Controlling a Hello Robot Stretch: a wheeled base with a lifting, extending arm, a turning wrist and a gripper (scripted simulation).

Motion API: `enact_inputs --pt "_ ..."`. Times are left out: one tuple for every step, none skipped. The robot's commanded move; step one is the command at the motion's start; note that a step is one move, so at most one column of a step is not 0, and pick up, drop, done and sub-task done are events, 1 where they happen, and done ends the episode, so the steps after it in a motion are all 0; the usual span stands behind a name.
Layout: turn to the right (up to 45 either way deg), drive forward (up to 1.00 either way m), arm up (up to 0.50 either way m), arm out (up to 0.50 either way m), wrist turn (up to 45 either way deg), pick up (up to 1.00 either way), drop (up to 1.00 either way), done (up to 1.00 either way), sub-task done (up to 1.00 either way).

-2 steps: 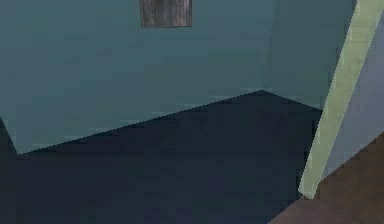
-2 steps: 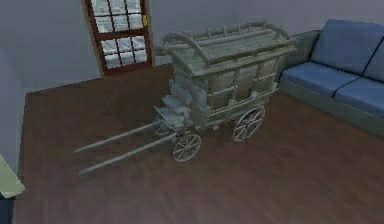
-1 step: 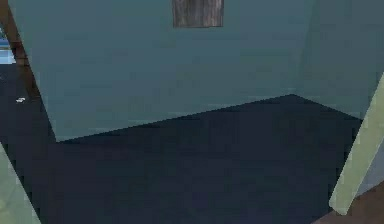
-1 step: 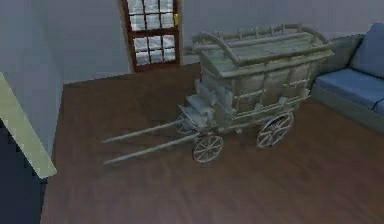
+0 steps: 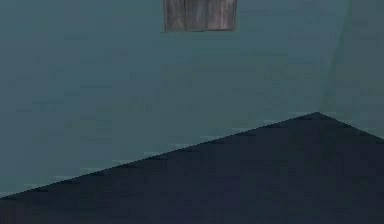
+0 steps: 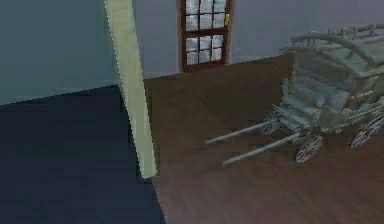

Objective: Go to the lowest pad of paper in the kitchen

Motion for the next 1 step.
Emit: enact_inputs --pt "-45.0 0.0 0.0 0.0 0.0 0.0 0.0 0.0 0.0"
